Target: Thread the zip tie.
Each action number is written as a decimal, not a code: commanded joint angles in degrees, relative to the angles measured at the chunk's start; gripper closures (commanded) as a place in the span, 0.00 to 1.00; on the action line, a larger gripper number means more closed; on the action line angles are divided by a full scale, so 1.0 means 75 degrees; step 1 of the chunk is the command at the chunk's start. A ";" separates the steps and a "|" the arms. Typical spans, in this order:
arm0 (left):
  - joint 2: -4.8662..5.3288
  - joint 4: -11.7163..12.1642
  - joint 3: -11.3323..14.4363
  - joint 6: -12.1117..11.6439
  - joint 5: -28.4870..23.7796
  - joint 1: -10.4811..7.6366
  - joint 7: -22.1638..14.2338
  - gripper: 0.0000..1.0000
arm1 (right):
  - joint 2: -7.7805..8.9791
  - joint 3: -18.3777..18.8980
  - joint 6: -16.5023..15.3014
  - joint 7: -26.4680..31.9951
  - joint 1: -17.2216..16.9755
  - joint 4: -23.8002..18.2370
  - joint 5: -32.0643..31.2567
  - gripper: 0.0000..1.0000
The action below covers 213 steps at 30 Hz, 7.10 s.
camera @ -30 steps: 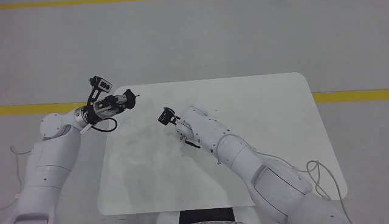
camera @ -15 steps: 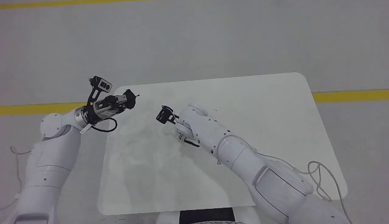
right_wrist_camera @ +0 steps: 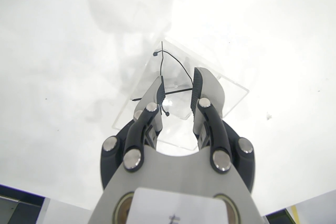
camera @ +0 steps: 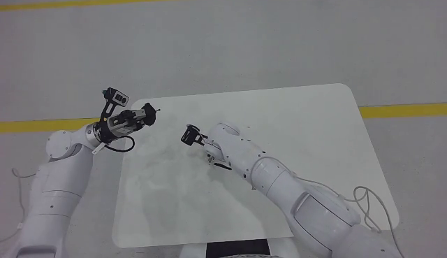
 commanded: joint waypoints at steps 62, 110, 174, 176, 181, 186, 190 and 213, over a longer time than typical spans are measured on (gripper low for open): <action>0.0000 0.0000 0.0000 0.0000 0.0000 0.0000 0.0000 1.00 | -0.0204 0.0104 -0.0099 -0.0208 0.0199 0.0358 0.0021 1.00; 0.0000 0.0000 0.0000 0.0000 0.0000 0.0000 0.0000 1.00 | -0.0243 0.0125 -0.0650 0.0296 0.0135 0.0333 0.0396 0.83; 0.0000 0.0000 0.0000 0.0000 0.0000 0.0000 0.0000 1.00 | 0.0518 0.1275 -0.0879 0.1280 -0.0963 -0.2728 0.0394 1.00; 0.0000 0.0000 0.0000 0.0000 0.0000 0.0000 0.0000 1.00 | 0.0589 0.1336 -0.0879 0.1411 -0.1093 -0.3094 0.0395 1.00; 0.0000 0.0000 0.0000 0.0000 0.0000 0.0000 0.0000 1.00 | 0.0743 0.1390 -0.0879 0.1531 -0.1330 -0.3633 0.0454 1.00; 0.0000 0.0000 0.0000 0.0000 0.0000 0.0000 0.0000 1.00 | 0.0879 0.1470 -0.0879 0.1282 -0.1383 -0.3716 0.0687 1.00; 0.0000 0.0000 0.0000 0.0000 0.0000 0.0000 0.0000 1.00 | 0.0930 0.1426 -0.0879 0.0868 -0.1324 -0.3420 0.0861 1.00; 0.0000 0.0000 0.0000 0.0000 0.0000 0.0000 0.0000 1.00 | 0.0701 0.0658 -0.0801 -0.0089 -0.0521 -0.1529 0.1507 1.00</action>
